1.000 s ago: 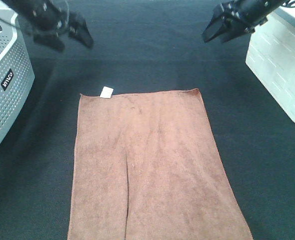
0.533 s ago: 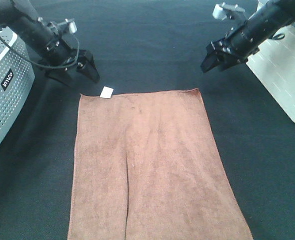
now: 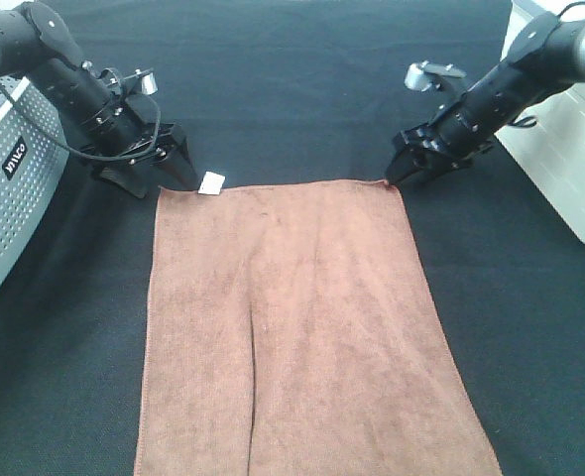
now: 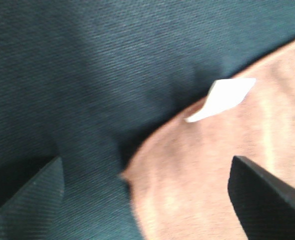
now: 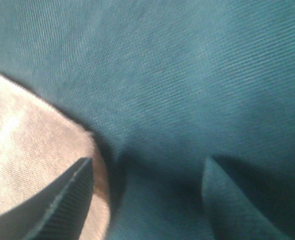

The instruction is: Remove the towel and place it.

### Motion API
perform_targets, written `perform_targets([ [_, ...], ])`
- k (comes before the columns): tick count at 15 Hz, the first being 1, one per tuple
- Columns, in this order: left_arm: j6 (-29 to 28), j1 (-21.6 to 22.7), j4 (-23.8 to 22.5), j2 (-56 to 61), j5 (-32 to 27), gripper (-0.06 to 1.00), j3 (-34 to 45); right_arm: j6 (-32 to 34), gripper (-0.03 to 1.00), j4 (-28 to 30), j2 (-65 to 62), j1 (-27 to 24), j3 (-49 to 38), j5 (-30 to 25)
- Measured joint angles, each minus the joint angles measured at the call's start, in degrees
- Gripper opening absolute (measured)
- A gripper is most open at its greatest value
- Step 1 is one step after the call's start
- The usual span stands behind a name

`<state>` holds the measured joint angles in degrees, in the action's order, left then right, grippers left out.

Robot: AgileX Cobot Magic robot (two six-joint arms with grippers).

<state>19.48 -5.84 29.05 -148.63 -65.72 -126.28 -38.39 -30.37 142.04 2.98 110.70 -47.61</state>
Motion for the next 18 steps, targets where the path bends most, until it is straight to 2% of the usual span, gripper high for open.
perform_targets([
  [2,0.5,0.0,1.9,-0.6,-0.6,0.84,-0.2,0.0,0.61,0.2,0.3,1.8,0.1,0.2],
  [6,0.7,-0.3,2.2,-0.8,-1.7,0.84,-0.6,0.0,0.61,0.4,0.7,2.8,0.6,0.1],
  [11,-0.1,-0.6,2.6,-0.8,-2.1,0.84,-0.6,0.0,0.61,1.5,0.8,3.2,5.8,-8.1],
  [14,-2.0,-1.3,0.3,-0.7,-1.9,0.83,-0.6,1.2,0.61,8.3,0.8,3.2,5.9,-8.9],
  [18,-3.0,-1.6,-1.2,-0.6,-1.9,0.83,-0.7,2.6,0.61,8.5,2.5,3.2,6.6,-9.0],
])
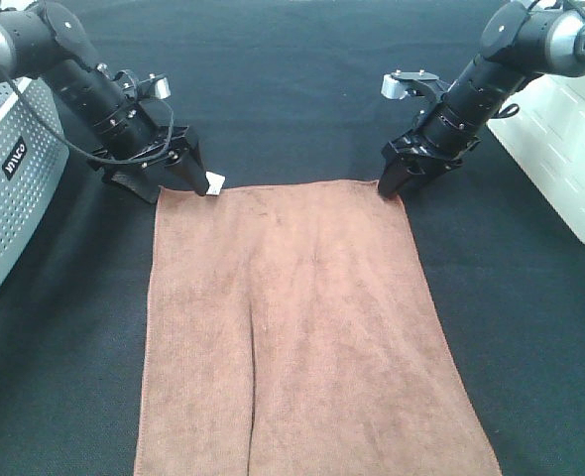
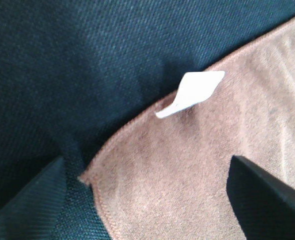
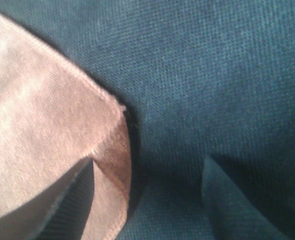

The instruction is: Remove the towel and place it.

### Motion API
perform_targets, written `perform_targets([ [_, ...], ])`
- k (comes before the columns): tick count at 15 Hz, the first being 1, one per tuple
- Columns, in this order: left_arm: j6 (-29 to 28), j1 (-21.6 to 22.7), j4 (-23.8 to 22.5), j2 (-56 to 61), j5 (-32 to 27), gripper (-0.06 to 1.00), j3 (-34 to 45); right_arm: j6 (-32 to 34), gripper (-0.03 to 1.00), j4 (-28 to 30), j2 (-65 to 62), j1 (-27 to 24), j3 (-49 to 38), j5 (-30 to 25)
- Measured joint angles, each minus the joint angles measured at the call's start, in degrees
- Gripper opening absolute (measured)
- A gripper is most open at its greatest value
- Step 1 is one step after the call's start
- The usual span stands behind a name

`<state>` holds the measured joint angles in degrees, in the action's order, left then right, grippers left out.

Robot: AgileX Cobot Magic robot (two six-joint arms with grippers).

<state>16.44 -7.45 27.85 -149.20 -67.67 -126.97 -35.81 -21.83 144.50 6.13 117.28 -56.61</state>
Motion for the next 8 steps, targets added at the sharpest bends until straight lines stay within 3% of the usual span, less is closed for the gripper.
perform_targets([
  [8,-0.1,0.0,0.6,-0.2,-0.1,0.81,0.0,-1.3,0.62,-2.5,-1.1,0.0,0.0,0.3],
])
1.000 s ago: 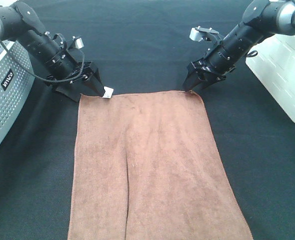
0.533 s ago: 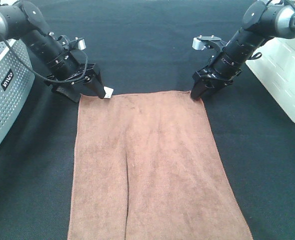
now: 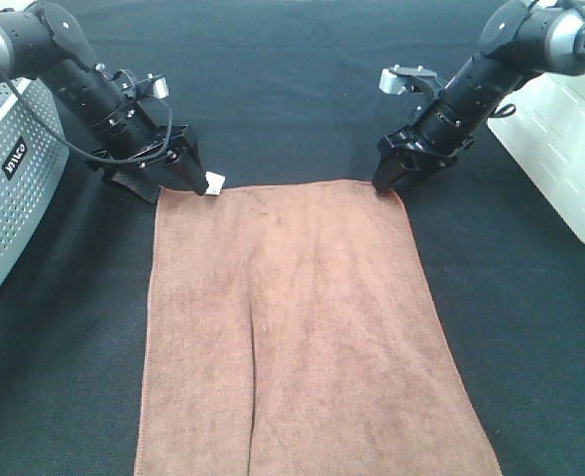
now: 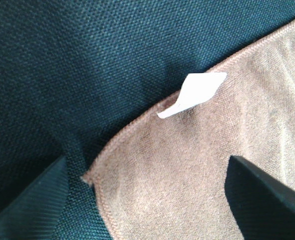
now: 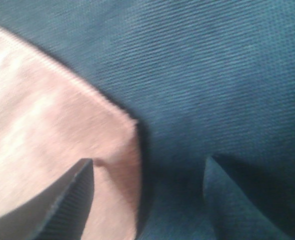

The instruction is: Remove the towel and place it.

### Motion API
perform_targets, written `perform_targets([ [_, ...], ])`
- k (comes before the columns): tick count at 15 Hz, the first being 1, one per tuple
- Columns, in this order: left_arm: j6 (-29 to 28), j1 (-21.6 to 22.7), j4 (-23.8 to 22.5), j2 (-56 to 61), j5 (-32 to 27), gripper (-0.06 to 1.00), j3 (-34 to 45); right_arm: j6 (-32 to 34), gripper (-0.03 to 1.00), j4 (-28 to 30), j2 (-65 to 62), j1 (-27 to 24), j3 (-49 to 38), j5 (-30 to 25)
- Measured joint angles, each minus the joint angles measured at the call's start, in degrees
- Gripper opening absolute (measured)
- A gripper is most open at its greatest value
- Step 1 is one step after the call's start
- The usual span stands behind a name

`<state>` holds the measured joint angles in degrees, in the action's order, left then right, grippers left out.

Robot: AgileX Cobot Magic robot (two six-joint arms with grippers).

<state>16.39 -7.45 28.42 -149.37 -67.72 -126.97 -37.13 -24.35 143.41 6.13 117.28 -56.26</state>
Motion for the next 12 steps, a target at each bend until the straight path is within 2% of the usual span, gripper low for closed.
perform_targets([
  [5,0.1,-0.2,-0.3,0.0,0.0,0.81,0.0,-1.1,0.66,1.1,0.5,0.0,0.0,0.6],
  [8,0.2,-1.8,-2.4,0.0,0.0,0.81,-0.2,-0.1,0.66,0.9,0.9,0.1,0.0,1.3],
  [11,0.1,-3.6,-2.6,0.0,-0.1,0.75,-0.3,0.2,0.58,1.1,1.1,1.5,0.0,1.8],
  [12,-0.1,-3.6,-2.8,-0.1,-0.1,0.69,-0.3,0.3,0.49,1.1,1.2,1.9,0.0,2.2],
])
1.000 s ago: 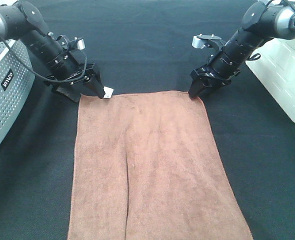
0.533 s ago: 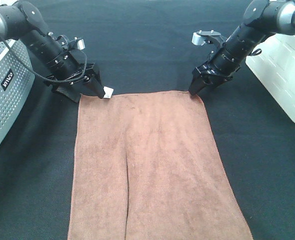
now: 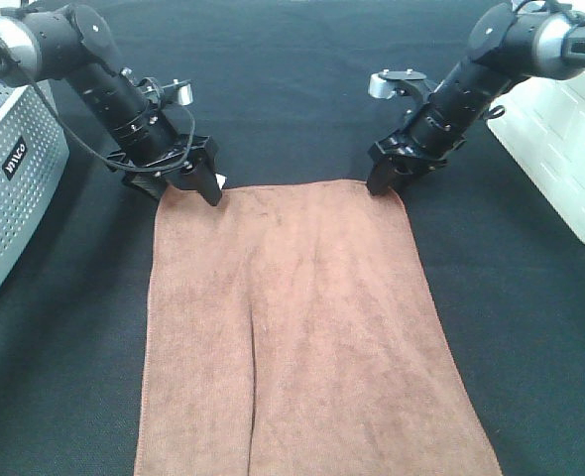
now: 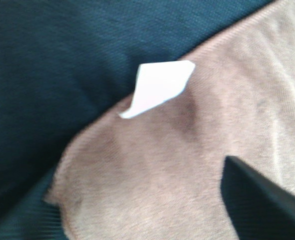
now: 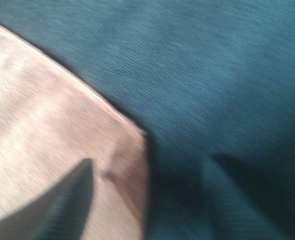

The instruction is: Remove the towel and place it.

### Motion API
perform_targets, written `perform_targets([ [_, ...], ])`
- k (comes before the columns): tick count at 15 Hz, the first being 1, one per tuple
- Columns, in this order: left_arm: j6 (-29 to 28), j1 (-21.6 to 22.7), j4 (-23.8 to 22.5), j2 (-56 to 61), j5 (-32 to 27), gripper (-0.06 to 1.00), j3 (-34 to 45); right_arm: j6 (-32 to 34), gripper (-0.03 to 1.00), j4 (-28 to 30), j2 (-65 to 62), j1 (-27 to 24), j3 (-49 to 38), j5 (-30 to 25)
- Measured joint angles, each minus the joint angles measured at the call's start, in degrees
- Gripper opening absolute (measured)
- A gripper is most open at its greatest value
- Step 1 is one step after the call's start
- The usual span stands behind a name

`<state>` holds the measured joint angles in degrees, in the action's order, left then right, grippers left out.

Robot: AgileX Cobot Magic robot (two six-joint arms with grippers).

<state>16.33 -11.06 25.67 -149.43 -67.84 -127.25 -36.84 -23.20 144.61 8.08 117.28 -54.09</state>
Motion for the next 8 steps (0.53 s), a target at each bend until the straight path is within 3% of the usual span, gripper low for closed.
perform_targets([
  [8,-0.4,0.0,-3.2,-0.5,-0.2,0.06,0.0,2.4,0.0,2.2,0.1,0.1,0.0,2.1],
])
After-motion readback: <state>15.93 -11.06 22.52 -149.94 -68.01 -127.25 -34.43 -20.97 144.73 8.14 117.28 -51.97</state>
